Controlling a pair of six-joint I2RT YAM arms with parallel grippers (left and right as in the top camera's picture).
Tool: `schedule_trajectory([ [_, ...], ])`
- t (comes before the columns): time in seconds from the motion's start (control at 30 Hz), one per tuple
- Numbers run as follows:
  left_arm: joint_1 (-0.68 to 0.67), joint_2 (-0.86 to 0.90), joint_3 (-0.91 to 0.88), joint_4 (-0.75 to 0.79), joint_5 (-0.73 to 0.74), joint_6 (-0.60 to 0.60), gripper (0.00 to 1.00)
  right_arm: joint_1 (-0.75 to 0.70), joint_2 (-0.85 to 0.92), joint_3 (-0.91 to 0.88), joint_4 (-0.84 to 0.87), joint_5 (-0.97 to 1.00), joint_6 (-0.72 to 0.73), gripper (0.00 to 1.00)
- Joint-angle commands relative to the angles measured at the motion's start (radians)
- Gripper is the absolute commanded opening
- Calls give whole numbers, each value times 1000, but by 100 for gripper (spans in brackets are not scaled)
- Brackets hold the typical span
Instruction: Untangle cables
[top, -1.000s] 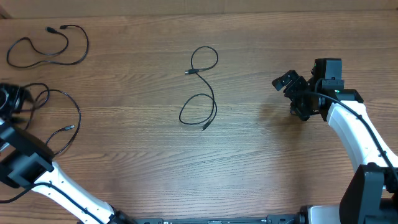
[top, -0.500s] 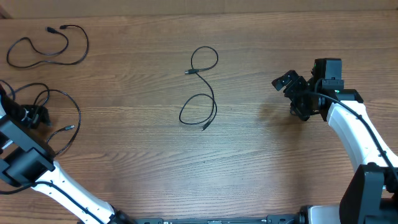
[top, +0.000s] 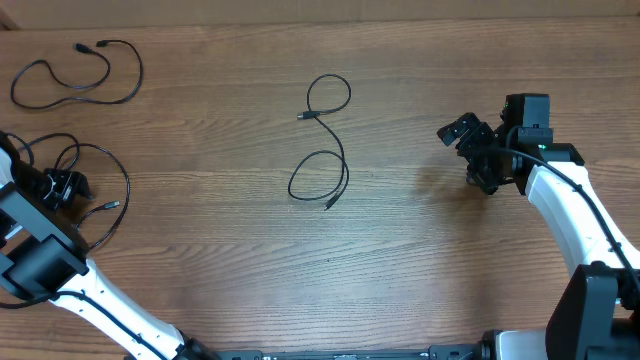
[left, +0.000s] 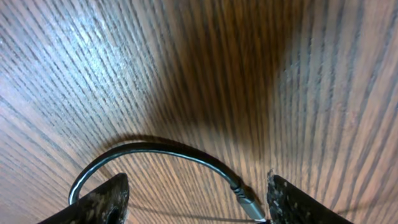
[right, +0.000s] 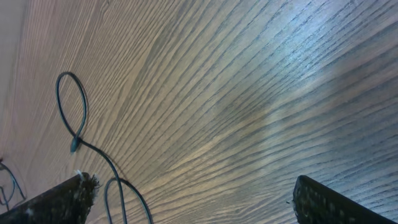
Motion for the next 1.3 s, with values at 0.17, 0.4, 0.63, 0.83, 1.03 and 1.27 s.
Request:
schedule_trajectory([
  [0.17, -21, -15, -17, -18, -21, -14, 67, -1, 1, 22, 5, 11, -3, 100],
  [0.4, -21, -14, -21, 49, -31, 0, 60, -1, 1, 22, 5, 10, -3, 100],
  [0.63, -32, -13, -64, 63, 10, -10, 61, -1, 1, 22, 5, 11, -3, 100],
  [0.83, -33, -13, -88, 76, 2, -10, 50, -1, 1, 22, 5, 10, -3, 100],
  [1.03, -33, -13, -88, 102, -4, -7, 31, -1, 1, 22, 5, 10, -3, 100],
  [1.27, -33, -13, -88, 158, -4, -7, 4, -1, 1, 22, 5, 10, -3, 100],
])
